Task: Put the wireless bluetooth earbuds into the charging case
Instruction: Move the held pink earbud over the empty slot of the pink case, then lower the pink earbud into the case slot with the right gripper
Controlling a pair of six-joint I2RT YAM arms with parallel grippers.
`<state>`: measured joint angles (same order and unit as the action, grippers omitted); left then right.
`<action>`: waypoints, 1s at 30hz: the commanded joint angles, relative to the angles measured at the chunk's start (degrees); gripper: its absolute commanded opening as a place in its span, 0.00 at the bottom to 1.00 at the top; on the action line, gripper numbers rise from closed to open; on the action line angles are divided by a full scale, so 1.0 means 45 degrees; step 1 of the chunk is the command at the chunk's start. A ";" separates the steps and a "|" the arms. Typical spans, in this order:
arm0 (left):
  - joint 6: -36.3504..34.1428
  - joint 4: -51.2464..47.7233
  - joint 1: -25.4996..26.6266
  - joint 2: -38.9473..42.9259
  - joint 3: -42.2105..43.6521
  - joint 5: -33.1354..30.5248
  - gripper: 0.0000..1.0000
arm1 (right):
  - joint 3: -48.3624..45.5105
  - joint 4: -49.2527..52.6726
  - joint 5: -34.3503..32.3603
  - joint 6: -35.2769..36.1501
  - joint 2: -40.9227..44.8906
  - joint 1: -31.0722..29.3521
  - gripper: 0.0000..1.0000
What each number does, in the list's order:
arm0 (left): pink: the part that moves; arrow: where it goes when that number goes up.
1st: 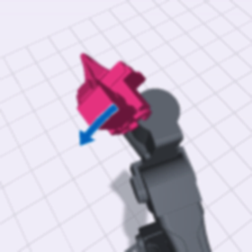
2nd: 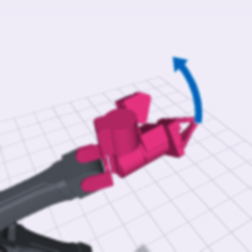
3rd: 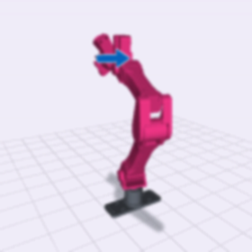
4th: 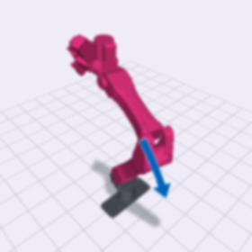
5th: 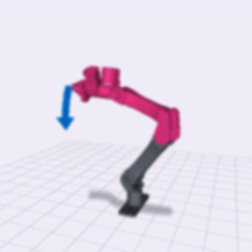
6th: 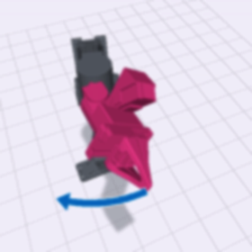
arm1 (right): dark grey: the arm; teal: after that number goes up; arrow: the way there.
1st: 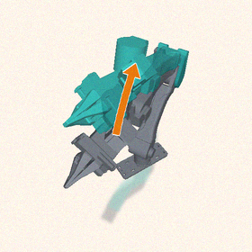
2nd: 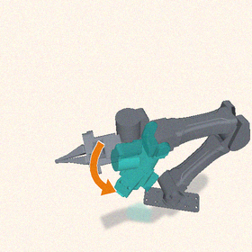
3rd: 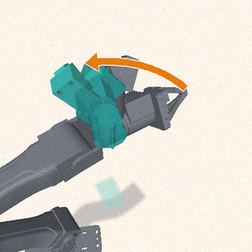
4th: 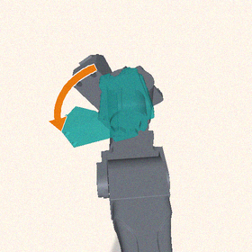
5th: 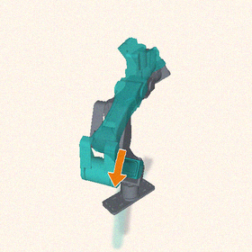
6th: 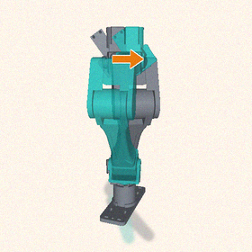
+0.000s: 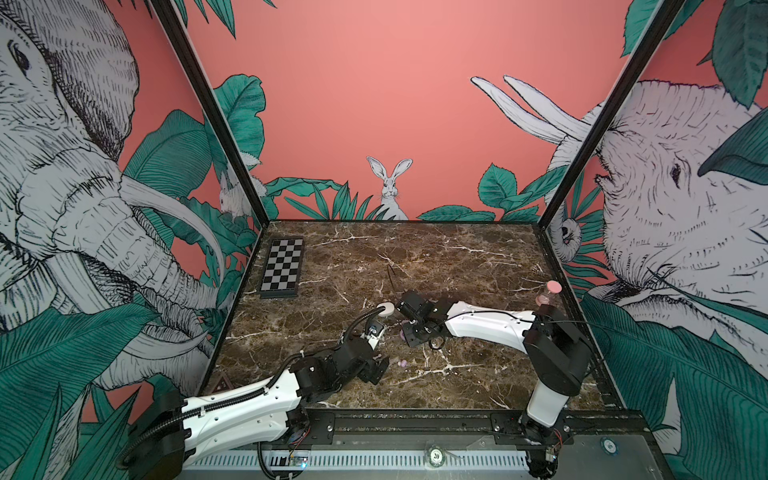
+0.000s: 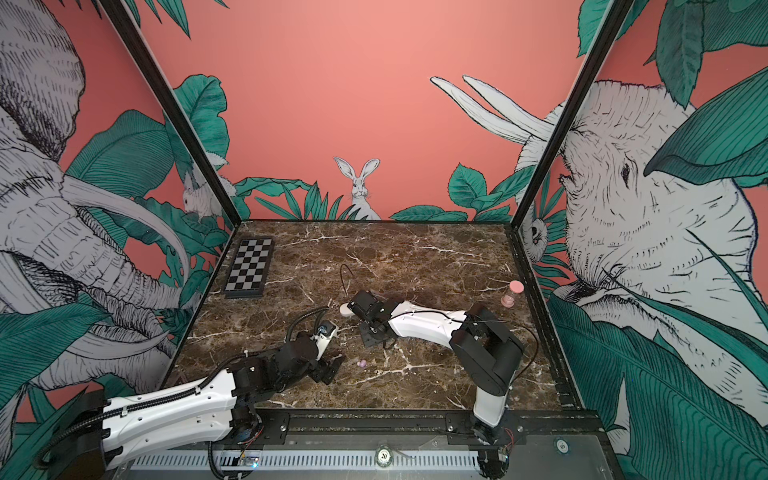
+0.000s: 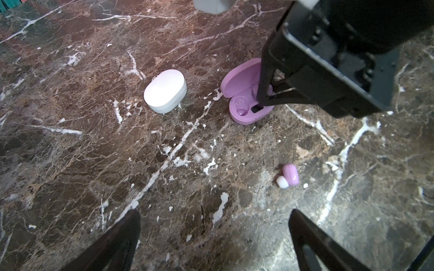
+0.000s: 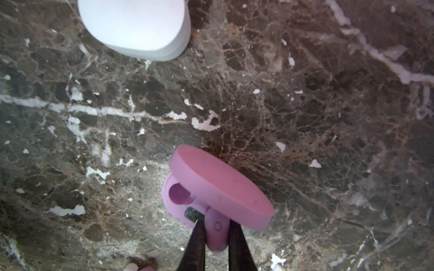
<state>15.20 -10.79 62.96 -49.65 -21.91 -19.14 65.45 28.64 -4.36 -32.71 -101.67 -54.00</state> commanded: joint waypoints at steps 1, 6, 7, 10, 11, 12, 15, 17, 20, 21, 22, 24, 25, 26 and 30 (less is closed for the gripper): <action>-0.0020 0.0234 0.0052 -0.0041 0.0082 -0.0084 0.99 | 0.0275 0.0139 -0.0320 0.0175 -0.0223 -0.0051 0.06; -0.0041 0.0285 0.0052 -0.0061 0.0084 -0.0025 0.99 | 0.0253 0.0073 -0.0362 0.0191 -0.0306 -0.0040 0.07; -0.0038 0.0287 0.0052 -0.0092 0.0074 -0.0006 0.99 | 0.0264 0.0100 -0.0395 0.0218 -0.0332 -0.0036 0.07; -0.0068 0.0288 0.0052 -0.0153 0.0081 0.0063 0.99 | 0.0231 0.0139 -0.0451 0.0218 -0.0415 -0.0044 0.07; -0.0058 0.0278 0.0052 -0.0158 0.0075 0.0053 0.99 | 0.0223 0.0135 -0.0451 0.0218 -0.0415 -0.0038 0.07; -0.0059 0.0282 0.0052 -0.0177 0.0067 0.0064 0.99 | 0.0202 0.0108 -0.0446 0.0218 -0.0415 -0.0051 0.07; -0.0077 0.0328 0.0052 -0.0227 0.0065 0.0073 0.99 | 0.0136 0.0061 -0.0443 0.0212 -0.0400 -0.0032 0.08; -0.0115 0.0366 0.0052 -0.0275 0.0053 0.0103 0.99 | 0.0128 0.0046 -0.0445 0.0234 -0.0425 -0.0050 0.09; -0.0136 0.0361 0.0052 -0.0368 0.0006 0.0092 0.99 | 0.0123 0.0030 -0.0418 0.0236 -0.0438 -0.0038 0.10; -0.0136 0.0365 0.0053 -0.0373 0.0007 0.0092 0.99 | 0.0123 0.0022 -0.0402 0.0236 -0.0440 -0.0041 0.11; -0.0136 0.0358 0.0052 -0.0370 0.0009 0.0093 0.99 | 0.0106 0.0003 -0.0398 0.0232 -0.0439 -0.0046 0.11; -0.0136 0.0347 0.0052 -0.0363 0.0006 0.0092 0.99 | 0.0084 -0.0008 -0.0381 0.0228 -0.0415 -0.0042 0.12; -0.0137 0.0346 0.0052 -0.0367 0.0011 0.0092 0.99 | 0.0069 -0.0017 -0.0384 0.0223 -0.0415 -0.0034 0.13; -0.0146 0.0346 0.0052 -0.0356 0.0020 0.0092 0.99 | 0.0068 -0.0004 -0.0380 0.0226 -0.0415 -0.0044 0.13; -0.0136 0.0346 0.0051 -0.0360 0.0013 0.0092 0.99 | 0.0060 -0.0011 -0.0384 0.0208 -0.0415 -0.0039 0.15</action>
<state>14.76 -9.91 62.96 -51.35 -21.91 -18.87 65.69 28.51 -5.37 -32.01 -102.80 -54.00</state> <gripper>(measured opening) 0.992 0.150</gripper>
